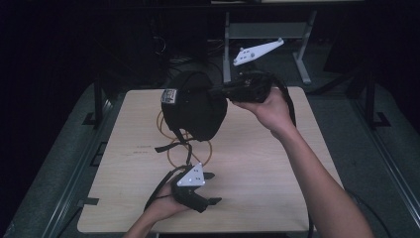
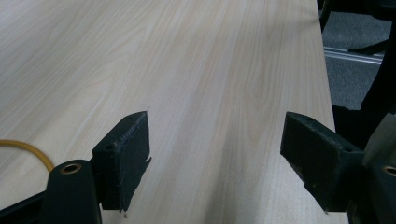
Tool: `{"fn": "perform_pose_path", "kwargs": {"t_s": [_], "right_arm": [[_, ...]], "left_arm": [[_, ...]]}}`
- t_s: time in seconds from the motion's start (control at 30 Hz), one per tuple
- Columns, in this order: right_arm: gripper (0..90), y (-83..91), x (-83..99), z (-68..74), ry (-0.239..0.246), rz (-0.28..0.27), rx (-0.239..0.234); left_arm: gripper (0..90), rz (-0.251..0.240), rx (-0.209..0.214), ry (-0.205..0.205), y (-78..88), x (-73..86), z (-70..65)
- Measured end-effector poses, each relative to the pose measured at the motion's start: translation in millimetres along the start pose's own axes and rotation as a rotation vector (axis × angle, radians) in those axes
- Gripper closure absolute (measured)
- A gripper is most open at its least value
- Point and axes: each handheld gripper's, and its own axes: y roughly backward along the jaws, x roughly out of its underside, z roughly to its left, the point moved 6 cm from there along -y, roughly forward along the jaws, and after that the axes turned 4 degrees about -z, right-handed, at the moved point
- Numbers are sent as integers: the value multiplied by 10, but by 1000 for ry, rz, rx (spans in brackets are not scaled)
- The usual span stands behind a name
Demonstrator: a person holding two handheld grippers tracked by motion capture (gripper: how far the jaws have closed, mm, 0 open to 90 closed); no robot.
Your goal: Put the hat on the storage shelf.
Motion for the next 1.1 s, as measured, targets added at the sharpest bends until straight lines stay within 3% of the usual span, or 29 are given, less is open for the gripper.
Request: {"fn": "perform_pose_path", "kwargs": {"t_s": [0.5,0.83,0.9,0.97,1.03,1.1], "right_arm": [[856,-392,-136,-110,-17,38,-8],[851,-776,-171,-205,-82,51,-4],[818,-886,-174,-199,-94,48,14],[654,-965,-176,-190,-113,30,22],[606,-998,-183,-174,-154,15,1],[548,-992,-155,-161,-140,35,3]], "left_arm": [[236,-5,4,-13,6,-27,-3],[236,-2,20,-15,-46,-41,-40],[235,0,24,-15,-58,-39,-46],[235,-1,27,-19,-70,-42,-54],[235,-1,26,-20,-69,-46,-61],[235,-4,26,-16,-68,-50,-61]]}}
